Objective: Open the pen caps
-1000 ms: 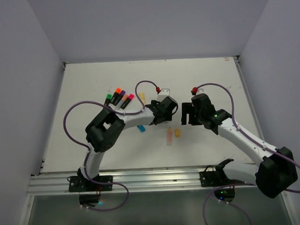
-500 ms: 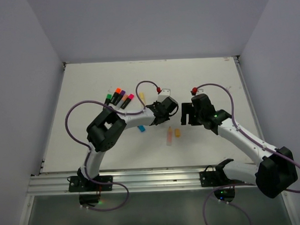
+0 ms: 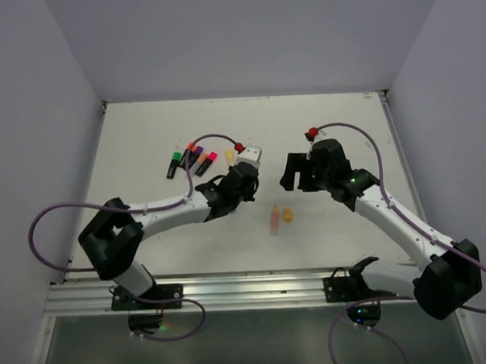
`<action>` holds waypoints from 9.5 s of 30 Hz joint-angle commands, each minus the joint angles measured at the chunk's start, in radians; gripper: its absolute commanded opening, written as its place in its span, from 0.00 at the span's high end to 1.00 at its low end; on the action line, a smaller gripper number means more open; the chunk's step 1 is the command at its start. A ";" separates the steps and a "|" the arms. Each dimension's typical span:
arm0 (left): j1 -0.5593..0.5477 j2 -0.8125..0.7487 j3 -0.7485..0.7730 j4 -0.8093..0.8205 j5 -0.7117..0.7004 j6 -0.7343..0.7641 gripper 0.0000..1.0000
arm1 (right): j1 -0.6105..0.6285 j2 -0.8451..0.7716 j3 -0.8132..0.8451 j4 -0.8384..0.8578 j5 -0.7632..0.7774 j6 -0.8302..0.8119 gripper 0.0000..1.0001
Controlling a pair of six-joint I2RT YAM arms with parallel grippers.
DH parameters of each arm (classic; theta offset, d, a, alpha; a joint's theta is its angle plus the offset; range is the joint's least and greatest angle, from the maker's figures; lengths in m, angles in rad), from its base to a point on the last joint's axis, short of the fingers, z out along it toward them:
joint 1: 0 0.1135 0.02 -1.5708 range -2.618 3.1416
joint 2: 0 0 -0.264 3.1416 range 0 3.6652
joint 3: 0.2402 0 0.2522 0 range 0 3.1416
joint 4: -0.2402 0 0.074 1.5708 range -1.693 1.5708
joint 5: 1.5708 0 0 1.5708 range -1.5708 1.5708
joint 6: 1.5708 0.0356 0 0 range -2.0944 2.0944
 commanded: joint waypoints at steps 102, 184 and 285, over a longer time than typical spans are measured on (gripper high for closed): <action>0.042 -0.366 -0.524 0.467 0.581 0.047 1.00 | -0.160 0.041 -0.055 0.580 -0.275 0.395 1.00; 0.108 -0.342 -0.359 -0.016 0.156 -0.229 0.11 | -0.013 0.110 0.155 -0.130 0.118 -0.096 0.14; 0.194 -0.102 -0.075 -0.079 0.535 0.398 1.00 | -0.013 -0.080 -0.075 0.249 -0.148 0.133 0.13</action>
